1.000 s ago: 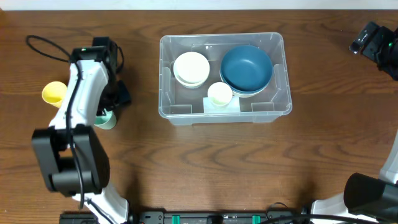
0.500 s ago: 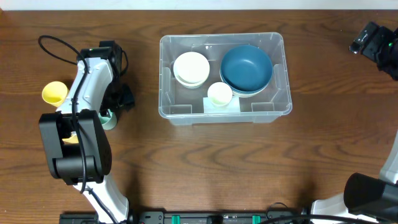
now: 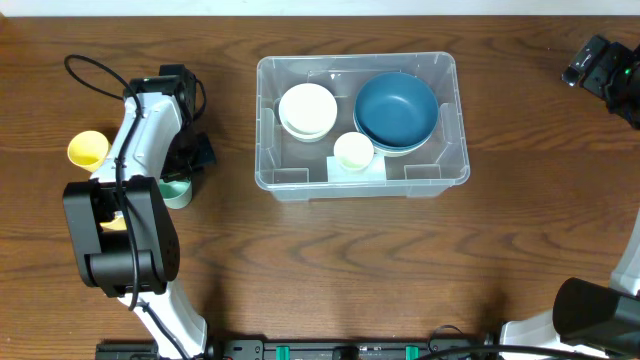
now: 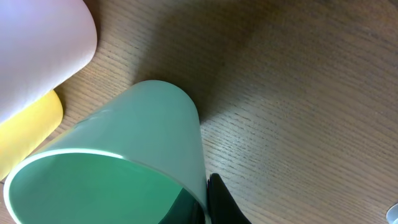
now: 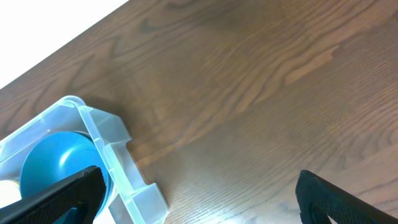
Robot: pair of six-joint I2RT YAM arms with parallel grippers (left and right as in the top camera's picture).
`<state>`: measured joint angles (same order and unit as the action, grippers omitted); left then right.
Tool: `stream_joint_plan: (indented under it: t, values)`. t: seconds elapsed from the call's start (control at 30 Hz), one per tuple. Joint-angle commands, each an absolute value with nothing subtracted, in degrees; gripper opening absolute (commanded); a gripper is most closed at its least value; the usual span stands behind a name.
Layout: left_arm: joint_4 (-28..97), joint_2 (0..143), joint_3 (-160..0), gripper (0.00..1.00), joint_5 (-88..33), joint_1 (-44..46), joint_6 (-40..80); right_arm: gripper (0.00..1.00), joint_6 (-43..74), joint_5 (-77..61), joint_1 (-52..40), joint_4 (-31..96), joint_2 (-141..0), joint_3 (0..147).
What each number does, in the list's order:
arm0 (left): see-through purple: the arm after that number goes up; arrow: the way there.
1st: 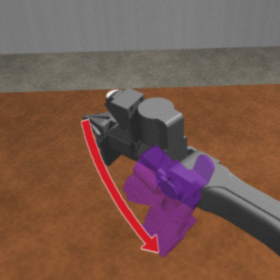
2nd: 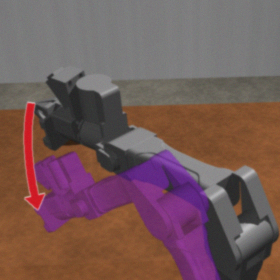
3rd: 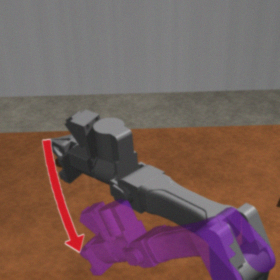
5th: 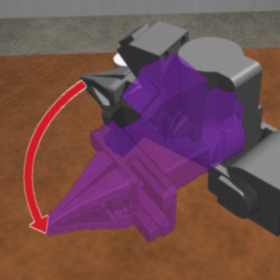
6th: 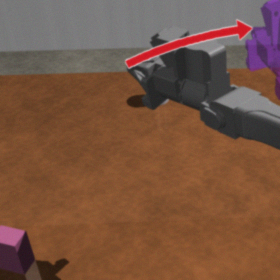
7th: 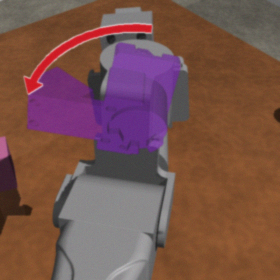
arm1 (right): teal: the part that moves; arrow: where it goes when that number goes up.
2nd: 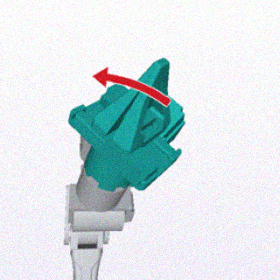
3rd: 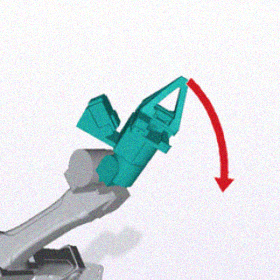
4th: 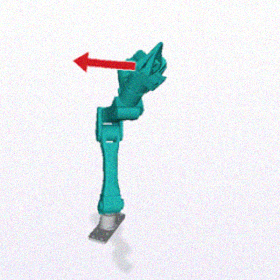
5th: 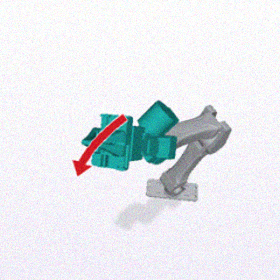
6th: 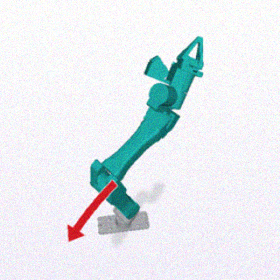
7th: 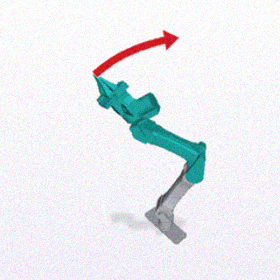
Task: Pack container
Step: 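Carry the green cup into the container and lower it onto the cream cup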
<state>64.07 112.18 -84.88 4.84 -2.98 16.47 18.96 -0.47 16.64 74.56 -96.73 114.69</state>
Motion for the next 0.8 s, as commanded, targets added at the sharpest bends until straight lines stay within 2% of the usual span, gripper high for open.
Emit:
stream_joint_plan:
  t: [0.0, 0.27, 0.43, 0.77]
  values:
    - [64.97, 112.51, -84.68, 0.06, 4.97, -2.74, 16.05, 0.99, 19.7, -0.45, 16.56, 74.61, -96.68, 114.61]
    - [69.19, 106.61, -88.12, 0.06, 3.73, 2.81, 12.25, 0.99, 19.7, -0.47, 16.53, 74.61, -96.68, 114.61]
    - [70.52, 98.59, -92.4, 0.06, -4.73, 9.72, 2.31, 0.99, 19.7, -0.45, 16.56, 74.61, -96.68, 114.61]
    - [65.6, 84.36, -95.59, 0.06, -2.61, 23.4, 1.04, 0.99, 19.7, -0.45, 16.53, 74.61, -96.68, 114.61]
